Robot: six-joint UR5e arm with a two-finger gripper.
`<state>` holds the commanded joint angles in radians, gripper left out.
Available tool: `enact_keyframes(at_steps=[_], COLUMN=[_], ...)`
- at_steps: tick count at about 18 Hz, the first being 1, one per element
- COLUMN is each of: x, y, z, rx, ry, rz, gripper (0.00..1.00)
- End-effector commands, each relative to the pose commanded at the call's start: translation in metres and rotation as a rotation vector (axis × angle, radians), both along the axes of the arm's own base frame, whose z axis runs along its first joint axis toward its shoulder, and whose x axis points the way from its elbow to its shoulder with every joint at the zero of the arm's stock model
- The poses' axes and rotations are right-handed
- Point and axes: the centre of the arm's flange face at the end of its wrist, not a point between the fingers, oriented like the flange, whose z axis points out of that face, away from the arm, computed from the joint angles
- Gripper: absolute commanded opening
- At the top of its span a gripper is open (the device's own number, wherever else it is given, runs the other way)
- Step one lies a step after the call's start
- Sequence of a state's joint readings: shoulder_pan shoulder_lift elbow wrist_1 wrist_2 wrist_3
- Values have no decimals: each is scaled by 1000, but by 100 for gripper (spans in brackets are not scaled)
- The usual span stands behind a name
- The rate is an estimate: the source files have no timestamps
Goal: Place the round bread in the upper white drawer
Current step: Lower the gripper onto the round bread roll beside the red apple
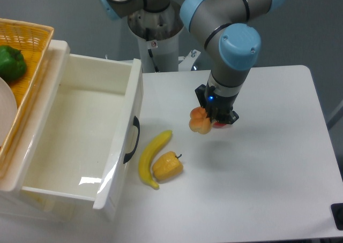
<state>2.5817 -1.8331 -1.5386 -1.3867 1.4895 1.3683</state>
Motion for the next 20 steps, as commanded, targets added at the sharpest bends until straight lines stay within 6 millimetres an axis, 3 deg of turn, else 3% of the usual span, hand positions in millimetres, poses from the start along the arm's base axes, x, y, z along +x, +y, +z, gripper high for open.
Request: enact_keyframes(at_steps=[11,20], x=[1,2], y=[-7,-5], z=[5,20], rx=[15,36], ry=[-23,-24], rz=[61,132], gripper=[13,13])
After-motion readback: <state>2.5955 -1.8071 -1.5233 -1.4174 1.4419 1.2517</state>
